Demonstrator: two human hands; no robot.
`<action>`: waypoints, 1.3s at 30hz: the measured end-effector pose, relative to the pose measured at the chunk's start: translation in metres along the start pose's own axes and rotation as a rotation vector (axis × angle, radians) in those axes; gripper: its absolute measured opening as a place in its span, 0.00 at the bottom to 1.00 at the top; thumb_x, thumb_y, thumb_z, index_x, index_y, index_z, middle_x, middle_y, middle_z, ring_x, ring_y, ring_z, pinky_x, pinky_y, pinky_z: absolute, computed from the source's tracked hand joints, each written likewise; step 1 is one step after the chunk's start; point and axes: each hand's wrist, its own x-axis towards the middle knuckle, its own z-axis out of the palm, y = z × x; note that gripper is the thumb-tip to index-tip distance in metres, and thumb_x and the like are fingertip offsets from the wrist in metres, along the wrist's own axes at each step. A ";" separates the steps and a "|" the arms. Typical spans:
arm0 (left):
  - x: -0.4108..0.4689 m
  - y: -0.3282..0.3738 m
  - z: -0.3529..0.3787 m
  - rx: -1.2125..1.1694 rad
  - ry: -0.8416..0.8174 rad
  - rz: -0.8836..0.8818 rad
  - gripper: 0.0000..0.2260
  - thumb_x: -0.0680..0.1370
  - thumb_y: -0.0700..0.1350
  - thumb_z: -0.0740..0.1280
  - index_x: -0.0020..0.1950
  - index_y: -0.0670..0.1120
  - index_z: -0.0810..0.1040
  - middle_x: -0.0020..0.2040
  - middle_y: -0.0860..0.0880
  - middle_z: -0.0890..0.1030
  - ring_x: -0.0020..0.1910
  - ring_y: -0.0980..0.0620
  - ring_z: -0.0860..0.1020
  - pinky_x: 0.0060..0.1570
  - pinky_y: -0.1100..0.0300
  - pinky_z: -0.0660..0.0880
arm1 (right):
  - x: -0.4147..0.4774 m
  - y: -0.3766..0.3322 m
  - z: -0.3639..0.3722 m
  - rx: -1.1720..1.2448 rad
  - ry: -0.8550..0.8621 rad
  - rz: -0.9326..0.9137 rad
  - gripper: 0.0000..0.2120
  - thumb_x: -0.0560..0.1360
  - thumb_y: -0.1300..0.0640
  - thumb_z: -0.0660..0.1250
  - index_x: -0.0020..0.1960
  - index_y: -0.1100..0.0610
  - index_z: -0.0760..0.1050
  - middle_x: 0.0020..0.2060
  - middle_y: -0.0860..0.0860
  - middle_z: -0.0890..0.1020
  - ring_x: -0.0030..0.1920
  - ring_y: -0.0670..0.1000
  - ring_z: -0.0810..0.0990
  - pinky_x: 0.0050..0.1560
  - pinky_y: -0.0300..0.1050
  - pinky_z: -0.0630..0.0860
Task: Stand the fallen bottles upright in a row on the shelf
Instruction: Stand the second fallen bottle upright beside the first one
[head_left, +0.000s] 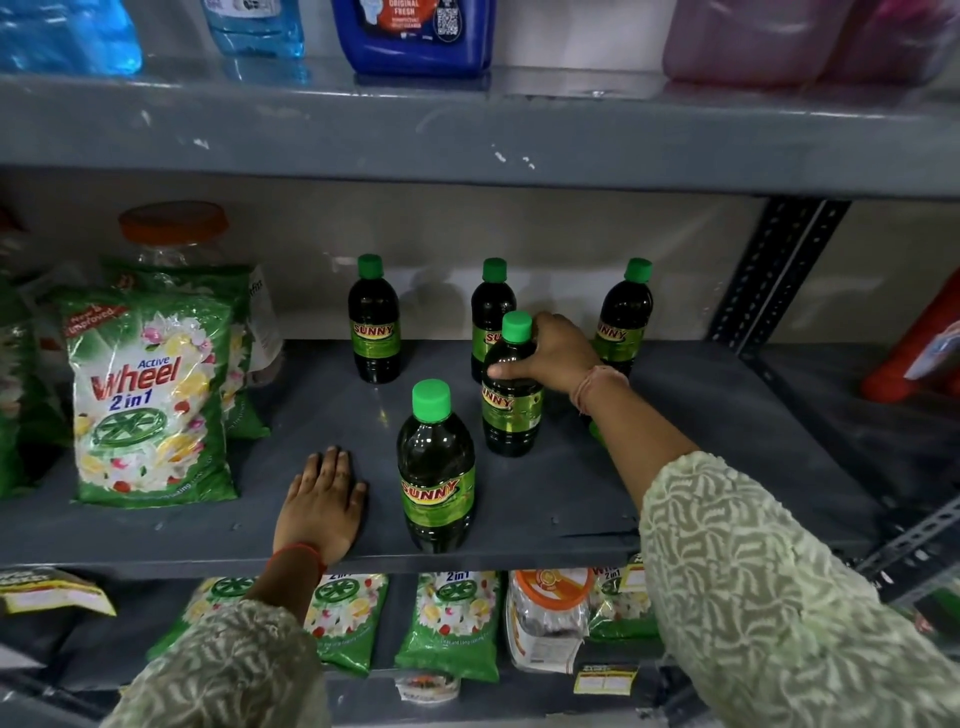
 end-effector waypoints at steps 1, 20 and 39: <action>0.001 0.001 -0.001 0.000 0.002 0.001 0.25 0.80 0.51 0.47 0.75 0.44 0.46 0.78 0.46 0.48 0.77 0.47 0.46 0.76 0.52 0.47 | 0.000 0.000 -0.004 0.040 -0.020 -0.007 0.28 0.59 0.53 0.79 0.55 0.61 0.75 0.55 0.59 0.79 0.55 0.58 0.78 0.59 0.53 0.75; 0.014 0.003 -0.012 -0.001 0.005 -0.005 0.25 0.80 0.51 0.47 0.75 0.44 0.46 0.78 0.47 0.47 0.77 0.48 0.45 0.76 0.53 0.45 | -0.038 -0.005 -0.019 0.066 -0.089 -0.046 0.24 0.61 0.60 0.77 0.56 0.59 0.76 0.56 0.56 0.82 0.57 0.54 0.78 0.61 0.50 0.73; -0.004 0.002 0.003 0.002 0.004 0.009 0.25 0.80 0.50 0.48 0.75 0.43 0.47 0.78 0.46 0.48 0.77 0.47 0.46 0.76 0.52 0.47 | -0.026 0.104 -0.040 -0.003 0.049 0.349 0.50 0.47 0.20 0.62 0.60 0.51 0.71 0.61 0.57 0.77 0.61 0.61 0.75 0.64 0.58 0.70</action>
